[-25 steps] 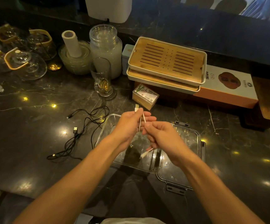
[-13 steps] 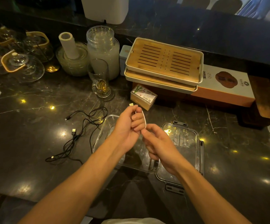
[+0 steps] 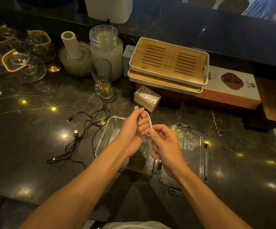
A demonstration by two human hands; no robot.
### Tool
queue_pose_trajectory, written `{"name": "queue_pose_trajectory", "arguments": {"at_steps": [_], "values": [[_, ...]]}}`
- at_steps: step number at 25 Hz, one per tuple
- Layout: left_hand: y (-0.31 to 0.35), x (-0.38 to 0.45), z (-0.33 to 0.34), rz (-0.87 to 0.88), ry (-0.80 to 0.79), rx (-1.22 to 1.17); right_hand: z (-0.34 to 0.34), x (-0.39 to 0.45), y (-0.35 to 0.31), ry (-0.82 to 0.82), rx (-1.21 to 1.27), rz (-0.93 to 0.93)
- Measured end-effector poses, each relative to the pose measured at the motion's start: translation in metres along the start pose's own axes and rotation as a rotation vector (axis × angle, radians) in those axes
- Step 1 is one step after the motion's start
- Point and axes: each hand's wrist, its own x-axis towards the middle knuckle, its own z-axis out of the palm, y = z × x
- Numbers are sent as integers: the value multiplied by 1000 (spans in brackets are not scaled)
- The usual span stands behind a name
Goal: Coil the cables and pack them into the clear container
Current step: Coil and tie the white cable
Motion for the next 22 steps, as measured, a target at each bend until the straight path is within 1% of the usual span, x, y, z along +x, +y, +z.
{"name": "queue_pose_trajectory", "arguments": {"at_steps": [3, 5, 6, 10, 11, 13, 16, 19, 22], "values": [[-3, 0, 0, 34, 13, 58, -4, 5, -2, 47, 89, 33], [-4, -2, -3, 40, 25, 67, -7, 8, -4, 48, 30, 36], [-4, -2, -6, 55, 47, 137, -8, 9, -5, 54, -24, 27], [-4, -3, -17, 208, 150, 719, -11, 13, -9, 34, -150, 34], [-2, -3, -21, 246, 161, 830, -14, 15, -10, 29, -172, 33], [4, -4, -28, 290, 160, 975, -20, 20, -14, 26, -205, 30], [15, -6, -32, 315, 85, 1164, -28, 26, -19, -5, -246, 32], [24, -4, -31, 336, -38, 1289, -35, 31, -23, -40, -342, 30], [28, -1, -28, 432, -240, 1673, -39, 35, -24, -76, -425, 29]]}}
